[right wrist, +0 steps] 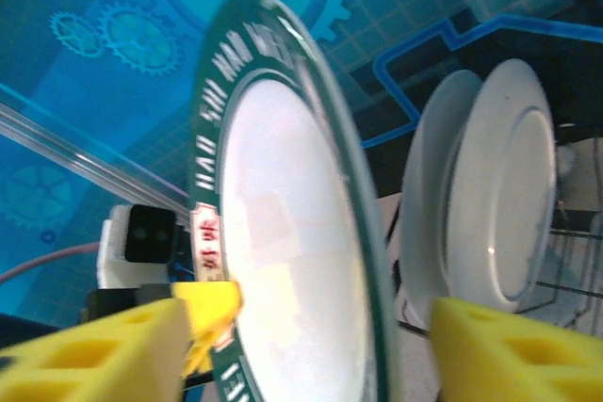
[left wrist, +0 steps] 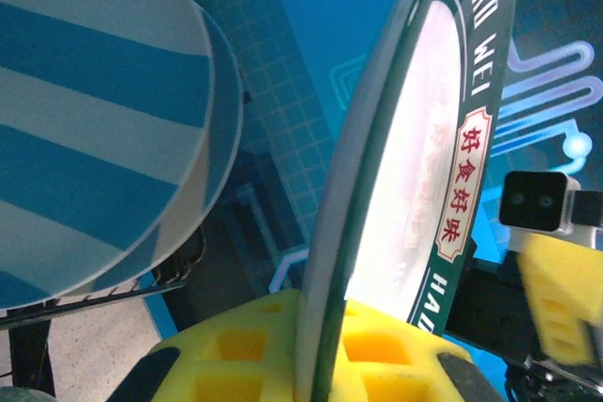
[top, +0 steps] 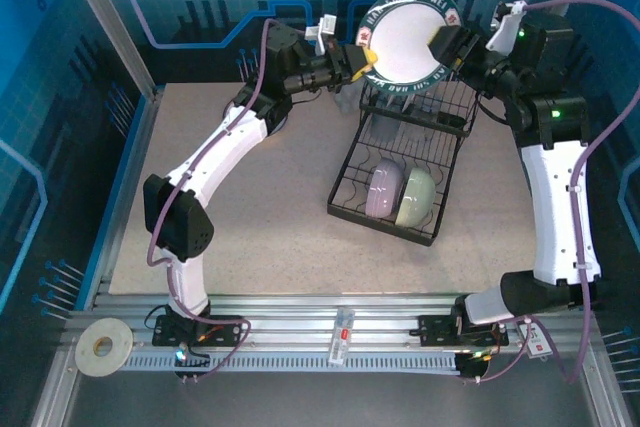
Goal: Unload the mixed dishes from the dish rack
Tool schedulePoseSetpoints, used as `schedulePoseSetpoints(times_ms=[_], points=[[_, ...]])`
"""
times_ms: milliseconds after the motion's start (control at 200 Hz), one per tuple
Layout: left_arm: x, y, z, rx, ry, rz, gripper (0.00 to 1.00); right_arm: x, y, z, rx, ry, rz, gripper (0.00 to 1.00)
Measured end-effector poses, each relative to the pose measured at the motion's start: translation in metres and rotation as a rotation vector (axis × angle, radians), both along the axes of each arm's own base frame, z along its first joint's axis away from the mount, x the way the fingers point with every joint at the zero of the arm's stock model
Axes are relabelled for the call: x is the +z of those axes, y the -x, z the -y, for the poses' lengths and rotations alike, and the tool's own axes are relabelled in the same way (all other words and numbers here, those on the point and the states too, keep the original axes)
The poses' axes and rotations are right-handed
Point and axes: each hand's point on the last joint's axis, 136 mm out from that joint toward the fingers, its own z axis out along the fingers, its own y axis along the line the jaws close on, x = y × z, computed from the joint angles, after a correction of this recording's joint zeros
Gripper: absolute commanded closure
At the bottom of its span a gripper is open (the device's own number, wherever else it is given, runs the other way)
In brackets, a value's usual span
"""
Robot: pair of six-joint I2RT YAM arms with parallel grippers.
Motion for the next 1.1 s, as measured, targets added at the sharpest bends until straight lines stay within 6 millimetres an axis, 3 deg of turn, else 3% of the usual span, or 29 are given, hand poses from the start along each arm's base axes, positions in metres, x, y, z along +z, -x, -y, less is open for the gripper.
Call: schedulePoseSetpoints(times_ms=[120,280,500,655,791,926,1101], points=[[-0.004,-0.013,-0.017,0.037,0.007,-0.014,1.00,0.003,-0.004,-0.004,0.021,-0.012,0.014,0.00],[-0.001,-0.037,-0.054,0.115,0.031,-0.004,1.00,0.008,-0.011,-0.008,0.035,-0.031,0.028,0.00],[-0.017,-0.079,-0.137,0.281,0.015,-0.021,1.00,0.010,-0.011,-0.008,0.039,-0.025,0.041,0.00],[-0.047,-0.103,-0.209,0.427,-0.031,-0.066,1.00,0.012,-0.009,-0.007,0.040,-0.008,0.050,0.00],[-0.094,-0.113,-0.260,0.528,-0.084,-0.160,1.00,0.016,0.002,-0.005,0.039,0.001,0.063,0.00],[-0.132,-0.114,-0.283,0.578,-0.156,-0.234,1.00,0.021,0.014,-0.002,0.027,0.025,0.077,0.00],[-0.162,-0.122,-0.291,0.582,-0.211,-0.260,1.00,0.018,0.019,0.001,0.019,0.040,0.060,0.00]])
